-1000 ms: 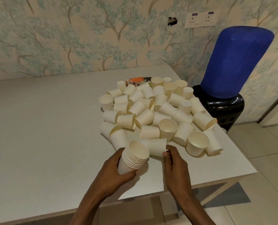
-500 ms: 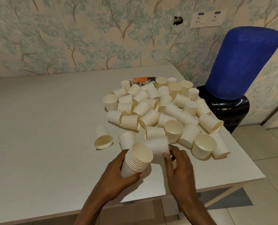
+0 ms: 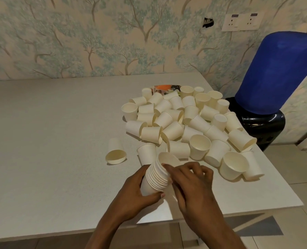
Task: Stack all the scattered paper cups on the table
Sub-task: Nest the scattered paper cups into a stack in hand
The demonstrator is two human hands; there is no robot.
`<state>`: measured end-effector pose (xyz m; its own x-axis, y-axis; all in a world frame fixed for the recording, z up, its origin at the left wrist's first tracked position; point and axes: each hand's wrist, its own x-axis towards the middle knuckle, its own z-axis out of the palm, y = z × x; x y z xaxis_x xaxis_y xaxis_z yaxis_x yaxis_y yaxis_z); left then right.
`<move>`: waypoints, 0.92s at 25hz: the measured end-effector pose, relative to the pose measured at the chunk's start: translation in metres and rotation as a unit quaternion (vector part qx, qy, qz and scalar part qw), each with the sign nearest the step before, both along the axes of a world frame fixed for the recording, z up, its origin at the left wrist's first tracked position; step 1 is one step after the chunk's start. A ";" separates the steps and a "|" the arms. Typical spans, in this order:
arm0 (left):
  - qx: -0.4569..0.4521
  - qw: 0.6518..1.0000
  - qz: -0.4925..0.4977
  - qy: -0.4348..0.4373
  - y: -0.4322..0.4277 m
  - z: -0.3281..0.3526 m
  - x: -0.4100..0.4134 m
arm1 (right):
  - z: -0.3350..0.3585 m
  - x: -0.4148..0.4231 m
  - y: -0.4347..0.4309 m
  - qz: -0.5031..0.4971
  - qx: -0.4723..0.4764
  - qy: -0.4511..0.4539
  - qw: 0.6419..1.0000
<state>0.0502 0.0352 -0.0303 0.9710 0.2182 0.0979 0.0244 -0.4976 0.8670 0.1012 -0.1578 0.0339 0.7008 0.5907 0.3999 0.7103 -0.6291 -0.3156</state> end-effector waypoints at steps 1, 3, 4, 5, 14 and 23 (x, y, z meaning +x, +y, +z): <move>-0.007 1.000 0.001 0.003 0.002 0.000 -0.002 | -0.001 -0.001 0.002 0.023 -0.007 0.034 0.999; -0.021 1.000 -0.006 0.003 0.009 0.001 -0.009 | -0.001 0.002 0.009 0.052 0.059 0.100 0.992; -0.019 1.000 -0.006 0.002 0.013 0.001 -0.014 | 0.000 0.007 0.014 0.053 0.127 0.113 0.984; -0.012 1.000 0.004 0.001 0.019 0.002 -0.020 | 0.000 0.016 0.023 0.046 0.189 0.108 0.975; 0.017 0.991 0.132 0.007 0.071 0.010 -0.073 | -0.032 0.061 0.134 -0.002 -0.089 0.091 0.992; 0.024 0.986 0.163 -0.004 0.087 0.011 -0.066 | 0.011 0.035 0.128 0.082 0.449 0.180 0.871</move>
